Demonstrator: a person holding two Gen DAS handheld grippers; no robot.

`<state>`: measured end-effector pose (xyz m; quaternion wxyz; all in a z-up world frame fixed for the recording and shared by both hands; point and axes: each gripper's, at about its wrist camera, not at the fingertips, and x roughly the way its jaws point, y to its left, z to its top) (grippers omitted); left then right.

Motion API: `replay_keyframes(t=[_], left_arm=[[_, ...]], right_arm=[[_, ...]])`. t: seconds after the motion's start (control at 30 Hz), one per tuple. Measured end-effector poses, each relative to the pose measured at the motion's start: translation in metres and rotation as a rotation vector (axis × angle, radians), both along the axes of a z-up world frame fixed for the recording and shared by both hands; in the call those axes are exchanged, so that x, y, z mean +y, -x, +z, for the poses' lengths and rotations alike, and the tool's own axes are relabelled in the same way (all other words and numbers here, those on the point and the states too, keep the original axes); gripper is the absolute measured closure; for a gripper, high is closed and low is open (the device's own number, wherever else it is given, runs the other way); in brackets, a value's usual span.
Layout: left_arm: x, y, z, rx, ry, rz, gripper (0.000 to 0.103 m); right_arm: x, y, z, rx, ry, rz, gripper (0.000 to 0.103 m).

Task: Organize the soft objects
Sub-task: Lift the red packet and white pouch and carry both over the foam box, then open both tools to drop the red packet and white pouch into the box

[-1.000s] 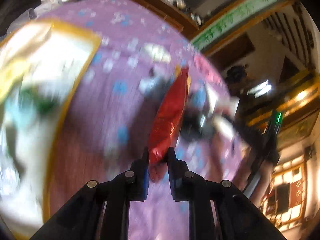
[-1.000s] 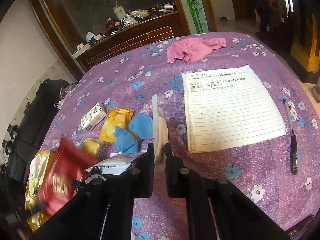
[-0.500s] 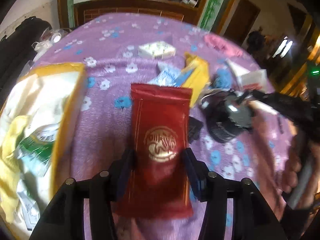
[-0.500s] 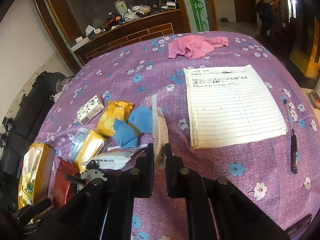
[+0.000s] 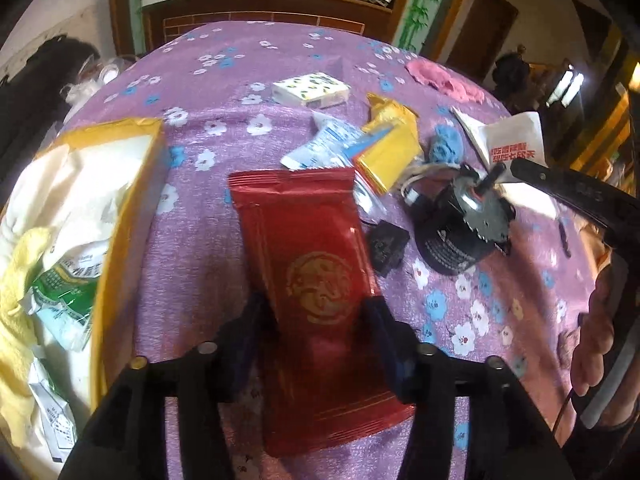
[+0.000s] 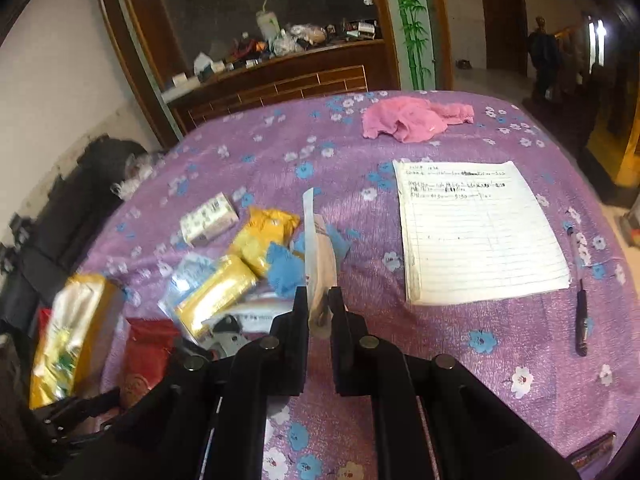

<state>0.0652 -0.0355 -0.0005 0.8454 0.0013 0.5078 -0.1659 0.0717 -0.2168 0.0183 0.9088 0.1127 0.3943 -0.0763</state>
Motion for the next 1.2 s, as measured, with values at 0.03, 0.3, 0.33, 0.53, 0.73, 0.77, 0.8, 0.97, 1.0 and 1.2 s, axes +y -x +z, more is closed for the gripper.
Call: replay_keyframes(t=[0.03, 0.3, 0.33, 0.53, 0.73, 0.77, 0.8, 0.97, 1.0, 1.2], left_arm=[[-0.003, 0.0, -0.002, -0.004, -0.008, 0.007, 0.036], [-0.014, 0.004, -0.011, -0.074, -0.099, 0.015, 0.05], [-0.012, 0.006, -0.009, -0.077, -0.096, 0.018, 0.054], [0.029, 0.038, 0.024, -0.069, 0.071, 0.062, 0.059], [0.072, 0.063, 0.053, -0.128, 0.054, 0.121, 0.059], [0.078, 0.065, 0.056, -0.131, 0.059, 0.129, 0.059], [0.09, 0.068, 0.059, -0.141, 0.061, 0.145, 0.059], [0.161, 0.077, 0.069, -0.165, 0.072, 0.258, 0.059], [0.176, 0.077, 0.069, -0.163, 0.082, 0.286, 0.059], [0.244, 0.062, 0.054, -0.13, 0.112, 0.402, 0.059]], right_arm=[[0.004, 0.0, -0.001, 0.009, 0.052, -0.016, 0.095], [0.005, -0.003, -0.007, 0.031, 0.053, -0.001, 0.095], [0.005, -0.003, -0.007, 0.029, 0.052, -0.001, 0.095], [0.006, 0.003, 0.001, -0.004, 0.053, -0.007, 0.095], [0.025, 0.021, 0.025, -0.111, 0.033, 0.058, 0.095], [0.032, 0.025, 0.03, -0.135, 0.035, 0.083, 0.095], [0.043, 0.03, 0.037, -0.165, 0.048, 0.11, 0.095], [0.099, 0.038, 0.056, -0.151, 0.0, 0.28, 0.094], [0.122, 0.037, 0.057, -0.135, 0.01, 0.333, 0.094], [0.244, 0.016, 0.048, -0.065, 0.055, 0.568, 0.094]])
